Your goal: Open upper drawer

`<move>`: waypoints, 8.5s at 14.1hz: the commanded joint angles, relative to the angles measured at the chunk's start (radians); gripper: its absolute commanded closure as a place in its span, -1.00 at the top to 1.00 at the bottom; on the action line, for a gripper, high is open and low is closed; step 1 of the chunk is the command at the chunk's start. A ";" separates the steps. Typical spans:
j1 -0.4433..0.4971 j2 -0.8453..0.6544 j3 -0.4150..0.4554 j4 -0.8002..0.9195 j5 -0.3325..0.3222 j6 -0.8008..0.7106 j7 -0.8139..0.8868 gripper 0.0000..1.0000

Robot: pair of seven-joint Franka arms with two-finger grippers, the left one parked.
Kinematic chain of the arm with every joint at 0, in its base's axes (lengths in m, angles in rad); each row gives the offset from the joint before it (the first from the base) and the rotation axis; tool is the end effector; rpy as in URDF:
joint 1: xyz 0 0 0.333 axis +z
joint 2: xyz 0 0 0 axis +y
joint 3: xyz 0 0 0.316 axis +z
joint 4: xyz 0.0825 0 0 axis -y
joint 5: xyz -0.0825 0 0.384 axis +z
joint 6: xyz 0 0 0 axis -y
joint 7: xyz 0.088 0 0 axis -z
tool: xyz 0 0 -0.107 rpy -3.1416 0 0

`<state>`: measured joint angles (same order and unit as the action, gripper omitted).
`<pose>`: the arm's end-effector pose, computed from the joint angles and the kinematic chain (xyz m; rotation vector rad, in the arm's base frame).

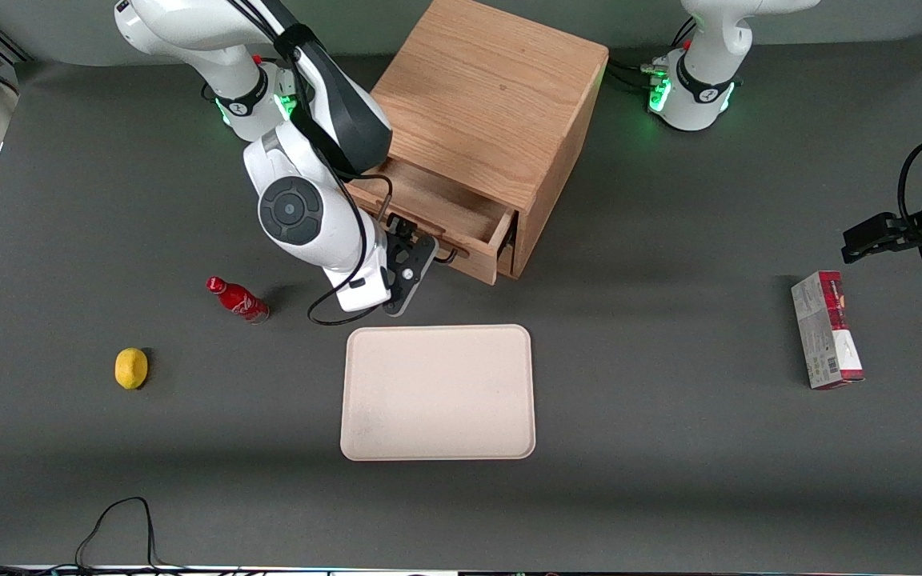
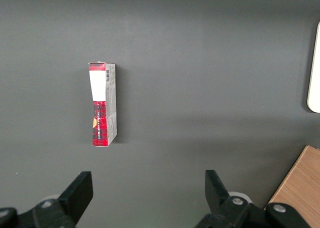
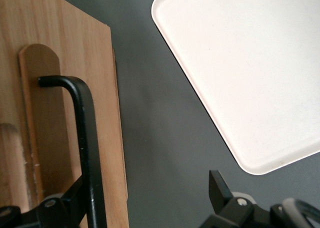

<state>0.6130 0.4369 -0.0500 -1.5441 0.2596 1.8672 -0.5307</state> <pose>0.5535 0.3778 0.3929 -2.5545 -1.4071 0.1696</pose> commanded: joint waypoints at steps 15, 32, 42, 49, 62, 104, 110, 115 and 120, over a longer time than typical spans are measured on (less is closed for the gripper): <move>-0.099 0.068 -0.002 0.105 0.063 0.012 -0.038 1.00; -0.173 0.126 -0.001 0.182 0.113 0.013 -0.077 1.00; -0.210 0.181 0.001 0.263 0.152 0.043 -0.072 1.00; -0.229 0.223 -0.001 0.315 0.164 0.044 -0.074 1.00; -0.256 0.235 0.001 0.318 0.164 0.079 -0.072 1.00; -0.289 -0.391 -0.237 -0.185 -0.197 -0.198 0.615 1.00; -0.572 -0.439 0.045 -0.222 -0.191 -0.142 0.531 1.00; -0.579 -0.403 0.050 -0.149 -0.195 -0.169 0.529 1.00; -0.578 -0.397 0.042 -0.122 -0.197 -0.184 0.528 1.00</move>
<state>0.0450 0.0221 -0.0166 -1.7046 0.0843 1.7092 0.0104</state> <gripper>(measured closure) 0.000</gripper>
